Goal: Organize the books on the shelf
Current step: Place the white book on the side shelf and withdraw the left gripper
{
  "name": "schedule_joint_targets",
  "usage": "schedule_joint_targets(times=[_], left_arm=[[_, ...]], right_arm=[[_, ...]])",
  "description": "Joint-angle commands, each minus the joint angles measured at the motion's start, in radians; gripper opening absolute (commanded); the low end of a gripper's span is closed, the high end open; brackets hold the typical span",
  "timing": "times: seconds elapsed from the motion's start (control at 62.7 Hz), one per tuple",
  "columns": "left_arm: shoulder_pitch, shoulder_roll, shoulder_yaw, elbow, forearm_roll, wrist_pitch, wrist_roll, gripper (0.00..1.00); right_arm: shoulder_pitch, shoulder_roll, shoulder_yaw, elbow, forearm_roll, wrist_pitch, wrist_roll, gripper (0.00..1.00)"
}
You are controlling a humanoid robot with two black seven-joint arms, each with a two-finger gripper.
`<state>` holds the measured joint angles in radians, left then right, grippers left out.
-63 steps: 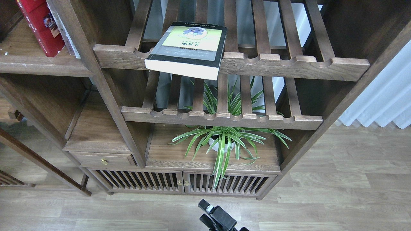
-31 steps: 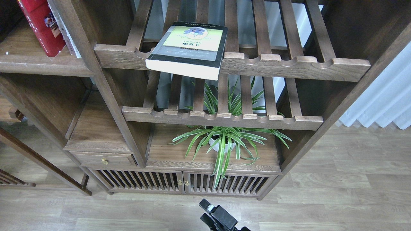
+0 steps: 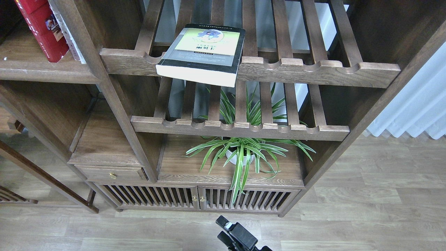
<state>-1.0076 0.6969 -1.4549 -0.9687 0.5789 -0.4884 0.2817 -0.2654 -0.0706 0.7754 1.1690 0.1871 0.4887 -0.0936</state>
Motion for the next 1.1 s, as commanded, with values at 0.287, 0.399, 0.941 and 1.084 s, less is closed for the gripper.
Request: schedule_joint_targets(times=[0.287,0.399,0.941,1.084], left_arm=[[0.000,-0.014,0.034,0.067,-0.013,0.000,-0.052,0.08],[-0.016,-0.014,0.073,0.059,-0.011,0.000,-0.049,0.08],[-0.011,-0.017,0.136,0.030,-0.016,0.000,-0.053,0.36],[0.014,-0.017,0.129,0.030,-0.048,0.000,-0.053,0.55]], right_arm=[[0.002,0.002,-0.001,0.000,0.000,0.000,0.000,0.99],[0.002,0.002,0.001,0.000,0.000,0.000,0.000,0.99],[0.002,0.003,0.001,0.000,0.002,0.000,0.003,0.99],[0.002,0.003,0.001,0.000,0.003,0.000,0.005,0.99]])
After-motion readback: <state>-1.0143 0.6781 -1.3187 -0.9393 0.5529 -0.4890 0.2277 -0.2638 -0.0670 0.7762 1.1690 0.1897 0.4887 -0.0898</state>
